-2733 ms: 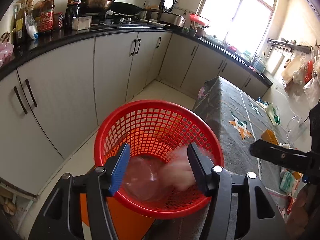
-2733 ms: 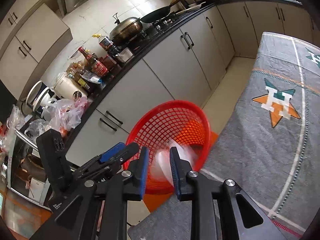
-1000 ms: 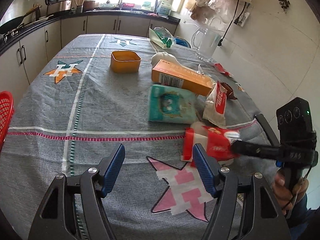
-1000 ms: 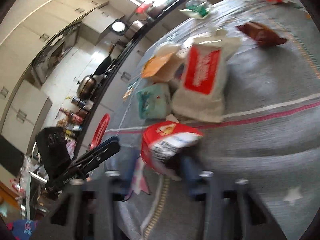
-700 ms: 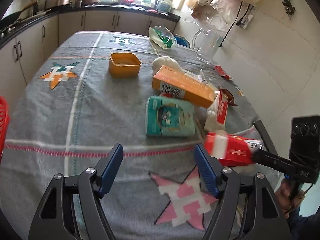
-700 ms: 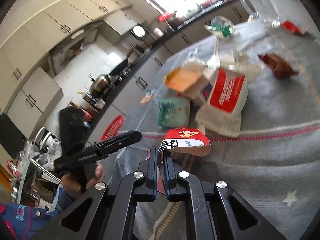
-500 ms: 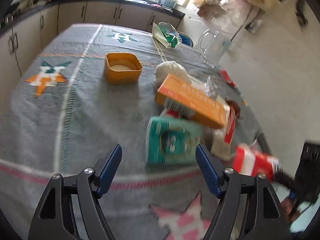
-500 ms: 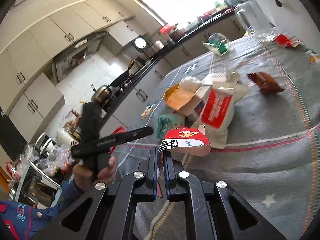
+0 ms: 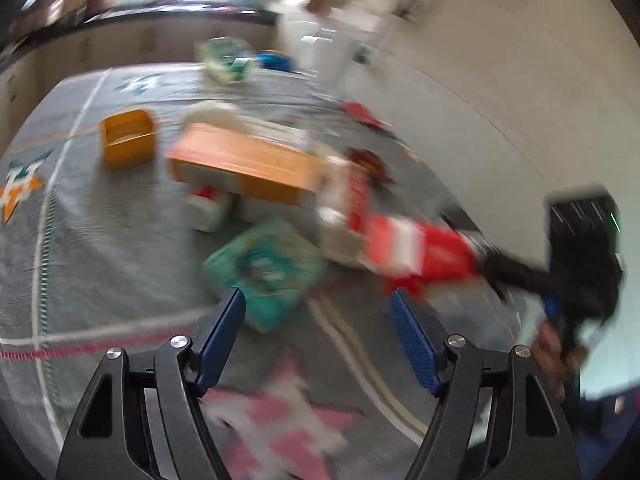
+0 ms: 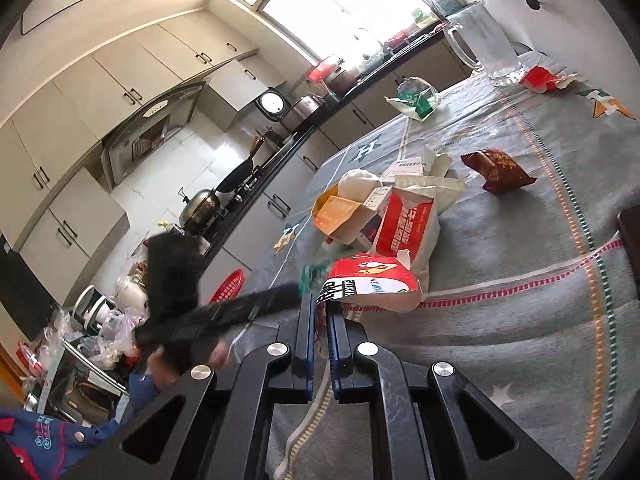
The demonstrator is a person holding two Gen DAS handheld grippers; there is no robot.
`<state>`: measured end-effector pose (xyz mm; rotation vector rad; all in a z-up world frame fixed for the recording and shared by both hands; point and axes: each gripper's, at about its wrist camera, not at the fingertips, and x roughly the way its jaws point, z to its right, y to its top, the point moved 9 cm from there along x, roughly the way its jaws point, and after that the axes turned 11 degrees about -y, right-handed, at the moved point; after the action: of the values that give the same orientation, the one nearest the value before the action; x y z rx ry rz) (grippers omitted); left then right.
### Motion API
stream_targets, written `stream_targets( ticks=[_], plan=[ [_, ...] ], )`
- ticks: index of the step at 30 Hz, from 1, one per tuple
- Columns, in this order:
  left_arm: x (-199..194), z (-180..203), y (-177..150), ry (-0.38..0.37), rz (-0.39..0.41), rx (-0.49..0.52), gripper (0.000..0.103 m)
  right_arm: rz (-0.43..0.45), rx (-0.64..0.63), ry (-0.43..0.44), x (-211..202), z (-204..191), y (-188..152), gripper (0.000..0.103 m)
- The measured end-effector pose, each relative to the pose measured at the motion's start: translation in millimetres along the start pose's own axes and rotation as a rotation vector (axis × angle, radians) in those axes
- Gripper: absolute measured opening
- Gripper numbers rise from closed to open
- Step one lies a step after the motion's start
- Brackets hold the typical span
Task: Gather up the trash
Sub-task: 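Grasp the teal tissue pack with the left tool while the right tool holds the carton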
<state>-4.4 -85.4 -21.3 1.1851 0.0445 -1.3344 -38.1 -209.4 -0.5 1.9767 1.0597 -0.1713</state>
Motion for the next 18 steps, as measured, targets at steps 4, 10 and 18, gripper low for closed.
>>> stream_targets(
  ticks=[4,10,18],
  plan=[
    [-8,17,-10,0.127,-0.01,0.134,0.078,0.024,0.012,-0.011,-7,8,4,0.007],
    [0,-18,7,0.263,-0.016,0.149,0.08,0.036,0.021,-0.011,-13,13,5,0.007],
    [43,-43,13,0.242,-0.151,0.195,0.08,0.035,0.027,-0.016,-15,17,4,0.007]
  ],
)
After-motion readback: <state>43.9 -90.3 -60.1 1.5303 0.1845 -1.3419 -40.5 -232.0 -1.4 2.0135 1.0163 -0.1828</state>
